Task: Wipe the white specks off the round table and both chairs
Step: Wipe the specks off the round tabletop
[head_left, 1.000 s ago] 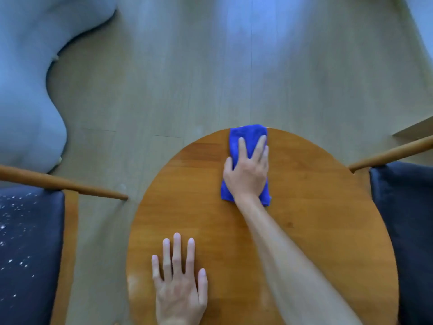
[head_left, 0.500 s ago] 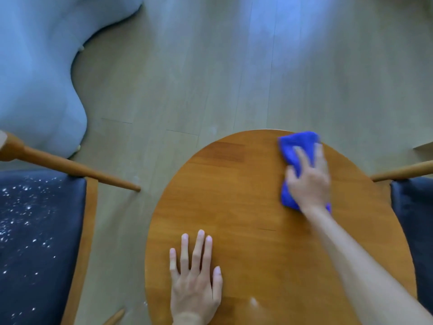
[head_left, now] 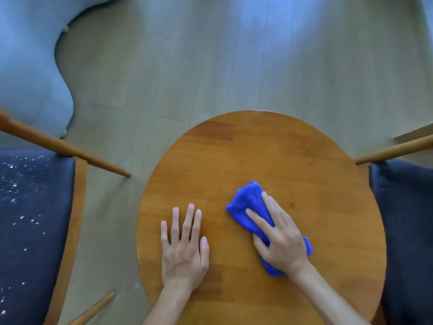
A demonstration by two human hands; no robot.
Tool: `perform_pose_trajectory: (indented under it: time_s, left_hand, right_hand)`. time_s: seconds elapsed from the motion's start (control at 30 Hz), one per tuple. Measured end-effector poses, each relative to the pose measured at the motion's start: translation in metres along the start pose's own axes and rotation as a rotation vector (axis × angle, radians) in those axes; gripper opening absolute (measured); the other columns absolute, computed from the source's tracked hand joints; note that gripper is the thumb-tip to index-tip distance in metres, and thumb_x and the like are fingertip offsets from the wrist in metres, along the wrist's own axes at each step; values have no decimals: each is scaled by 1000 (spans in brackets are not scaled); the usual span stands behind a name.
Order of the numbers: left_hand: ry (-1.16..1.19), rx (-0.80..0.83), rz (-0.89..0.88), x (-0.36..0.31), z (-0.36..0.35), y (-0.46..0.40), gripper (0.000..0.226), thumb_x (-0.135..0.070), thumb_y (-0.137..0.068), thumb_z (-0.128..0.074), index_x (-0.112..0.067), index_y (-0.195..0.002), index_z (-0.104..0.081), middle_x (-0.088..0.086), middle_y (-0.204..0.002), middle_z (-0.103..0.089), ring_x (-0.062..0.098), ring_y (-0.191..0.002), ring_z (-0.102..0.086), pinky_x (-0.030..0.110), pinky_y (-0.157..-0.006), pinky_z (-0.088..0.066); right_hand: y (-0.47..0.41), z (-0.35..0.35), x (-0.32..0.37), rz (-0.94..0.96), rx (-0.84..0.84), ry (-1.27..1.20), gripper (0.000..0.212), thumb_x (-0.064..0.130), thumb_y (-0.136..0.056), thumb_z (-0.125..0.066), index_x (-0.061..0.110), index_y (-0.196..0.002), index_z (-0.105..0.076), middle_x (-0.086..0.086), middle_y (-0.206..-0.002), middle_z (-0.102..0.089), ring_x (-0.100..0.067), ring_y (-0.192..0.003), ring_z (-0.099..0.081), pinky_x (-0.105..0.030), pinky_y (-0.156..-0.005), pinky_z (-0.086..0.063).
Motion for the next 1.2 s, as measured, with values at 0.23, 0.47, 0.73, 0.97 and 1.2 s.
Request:
perform_pose_trajectory:
  time_s: [0.23,0.47,0.73,0.97,1.2]
  left_hand:
    - [16,-3,3,-1,-1,1,62,-32,-89,-34,-13,-148,-33,2,-158,-25,32,-146,-17,58,-115,-15]
    - [424,-25,116,19,13,-2,57,-35,-91,-28,-23,-145,-37,-8,-155,-27,14,-147,-15,45,-119,-7]
    - [237,59,5,-31,16,52,72,-50,-82,-45,-21,-147,-34,14,-158,-16,34,-146,-13,53,-115,-21]
    - [102,65,-165,-130,-18,107,77,-47,-75,-60,-21,-145,-40,19,-155,-26,39,-143,-23,55,-105,-36]
    - [181,29,-548,-140,-17,138,67,-26,-74,-62,-27,-140,-49,12,-152,-35,34,-140,-33,55,-102,-40]
  right_hand:
    - [115,44,-119,-1169,-329,66,56,31,-86,-46,13,-138,-53,-29,-153,-28,-49,-131,-40,-56,-104,-39]
    - [35,-34,114,-583,-139,-93,54,31,-87,-54,24,-141,-52,-22,-157,-25,-39,-142,-31,-47,-110,-37]
    - [95,13,23,-601,-86,-401,53,30,-94,-34,26,-146,-40,-3,-160,-22,-18,-149,-15,-40,-120,-18]
    - [148,8,-70,-670,8,68,53,31,-97,-31,12,-144,-44,-15,-156,-30,-31,-145,-24,-48,-117,-18]
    - [147,14,-70,-648,-67,105,52,30,-95,-33,11,-142,-48,-15,-155,-33,-31,-144,-27,-48,-115,-20]
Point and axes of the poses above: each hand's wrist, its own y-axis away from the middle knuckle, its own z-axis out of the back of the hand, x = y × z, the point moved 10 cm from there along -y, towards the middle knuckle
